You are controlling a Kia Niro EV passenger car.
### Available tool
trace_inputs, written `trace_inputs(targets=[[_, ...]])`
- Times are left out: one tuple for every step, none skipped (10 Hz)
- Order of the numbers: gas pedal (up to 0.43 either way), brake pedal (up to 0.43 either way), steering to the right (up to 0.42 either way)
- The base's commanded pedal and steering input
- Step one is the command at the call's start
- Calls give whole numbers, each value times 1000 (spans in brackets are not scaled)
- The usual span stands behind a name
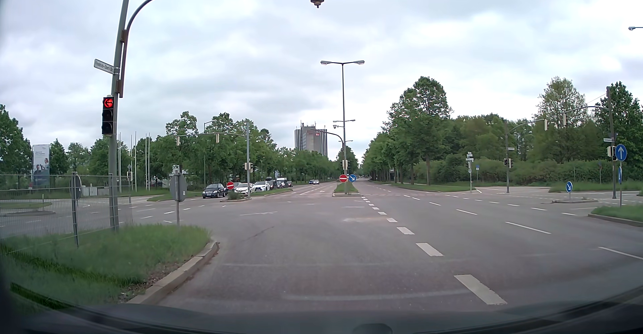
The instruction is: Follow the waypoints while adhering to traffic rules and regulations
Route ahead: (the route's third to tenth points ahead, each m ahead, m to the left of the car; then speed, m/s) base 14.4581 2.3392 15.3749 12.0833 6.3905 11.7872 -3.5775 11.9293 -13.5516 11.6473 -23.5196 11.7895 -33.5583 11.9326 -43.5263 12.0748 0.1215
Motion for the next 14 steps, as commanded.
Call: trace_inputs(targets=[[0, 207, -3], [0, 201, -3], [0, 207, -3], [0, 207, -3], [0, 207, -3], [0, 207, -3], [0, 213, -3], [0, 220, -3], [0, 244, -3], [0, 256, -3], [0, 268, -3], [0, 268, -3], [0, 262, -3], [0, 262, -3]])
